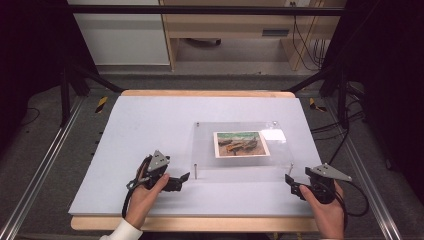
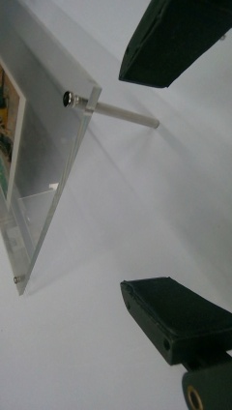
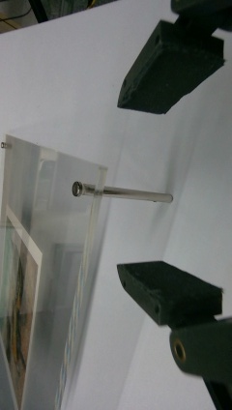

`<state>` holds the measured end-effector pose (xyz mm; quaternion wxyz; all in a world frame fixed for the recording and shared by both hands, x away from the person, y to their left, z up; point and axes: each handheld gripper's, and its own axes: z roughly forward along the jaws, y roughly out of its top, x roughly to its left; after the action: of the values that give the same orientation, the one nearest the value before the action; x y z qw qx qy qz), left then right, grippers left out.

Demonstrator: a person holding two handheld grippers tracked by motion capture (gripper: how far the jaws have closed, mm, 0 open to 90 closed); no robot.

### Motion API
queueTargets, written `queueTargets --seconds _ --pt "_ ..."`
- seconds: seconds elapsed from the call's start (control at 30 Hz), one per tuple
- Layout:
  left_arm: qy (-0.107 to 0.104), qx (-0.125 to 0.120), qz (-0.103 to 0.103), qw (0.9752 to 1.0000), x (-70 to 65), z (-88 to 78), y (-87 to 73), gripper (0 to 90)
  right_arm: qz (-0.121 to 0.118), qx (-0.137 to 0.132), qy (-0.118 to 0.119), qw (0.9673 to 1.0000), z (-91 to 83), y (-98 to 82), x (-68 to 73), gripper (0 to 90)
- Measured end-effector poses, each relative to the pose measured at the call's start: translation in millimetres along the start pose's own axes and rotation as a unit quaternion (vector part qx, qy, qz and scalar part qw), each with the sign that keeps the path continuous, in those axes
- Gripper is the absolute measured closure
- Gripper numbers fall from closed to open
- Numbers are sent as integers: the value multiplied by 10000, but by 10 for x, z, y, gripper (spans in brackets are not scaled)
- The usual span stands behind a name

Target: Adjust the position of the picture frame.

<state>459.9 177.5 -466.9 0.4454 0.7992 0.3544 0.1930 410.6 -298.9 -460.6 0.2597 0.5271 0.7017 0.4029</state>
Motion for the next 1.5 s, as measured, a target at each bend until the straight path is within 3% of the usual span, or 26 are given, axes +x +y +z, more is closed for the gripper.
queueTargets --seconds 0.17,0.33,0.43,0.63,0.8,0.87,0.97,1.07,1.13,1.23,1.5 --pt "-111 34 -9 9999 -92 17 -35 32 -35 -97 -124 9999 -19 -1 5 269" --pt "-269 130 150 9994 -220 66 -36 33 -305 -138 -202 9992 0 -26 25 303" --pt "-385 172 131 9990 -250 90 -35 36 -427 -194 -246 9986 17 -35 30 333" --pt "-465 103 80 9988 -273 90 -17 40 -392 -234 -227 9987 55 -46 37 377" --pt "-389 22 77 9992 -275 87 -1 40 -312 -220 -212 9990 134 -23 41 369" --pt "-368 13 25 9993 -274 90 3 40 -282 -209 -69 9994 172 -15 33 348" --pt "-377 13 -39 9993 -278 94 3 41 -215 -229 13 9995 212 -1 20 392" --pt "-365 -60 -174 9992 -283 98 10 65 -109 -131 87 9998 296 4 15 521" --pt "-357 -94 -208 9991 -281 97 14 74 -135 -126 128 9997 316 7 12 549" --pt "-333 -123 -198 9992 -288 96 22 142 -106 -110 231 9996 364 5 0 672" --pt "-229 -165 -339 9990 -288 101 18 259 21 -282 390 9988 371 -1 -60 823"
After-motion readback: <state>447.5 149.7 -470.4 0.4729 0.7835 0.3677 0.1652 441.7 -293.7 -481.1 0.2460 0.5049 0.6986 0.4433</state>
